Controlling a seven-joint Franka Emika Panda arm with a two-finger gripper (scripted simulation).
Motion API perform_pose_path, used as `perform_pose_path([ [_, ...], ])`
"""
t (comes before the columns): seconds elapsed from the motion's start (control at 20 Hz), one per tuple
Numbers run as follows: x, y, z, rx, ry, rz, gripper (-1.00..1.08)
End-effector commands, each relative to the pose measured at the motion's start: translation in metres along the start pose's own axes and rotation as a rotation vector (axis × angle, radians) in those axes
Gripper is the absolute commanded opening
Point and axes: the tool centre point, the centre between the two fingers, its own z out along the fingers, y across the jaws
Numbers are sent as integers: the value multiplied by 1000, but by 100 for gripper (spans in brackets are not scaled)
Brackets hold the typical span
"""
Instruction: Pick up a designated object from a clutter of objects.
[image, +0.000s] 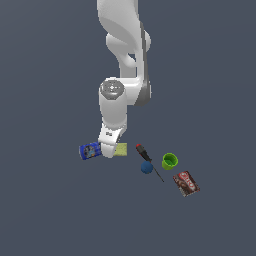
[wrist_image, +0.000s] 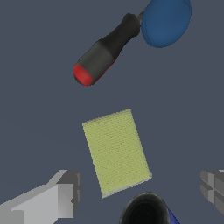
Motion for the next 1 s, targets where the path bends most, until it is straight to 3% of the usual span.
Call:
perform_pose_path([
  [0.0,-3,-2,9,-1,4,-65,100],
  [0.5,-11,-10,36,-6,19,-258,100],
  [0.95,-13,-13,45,-8,24,-322,100],
])
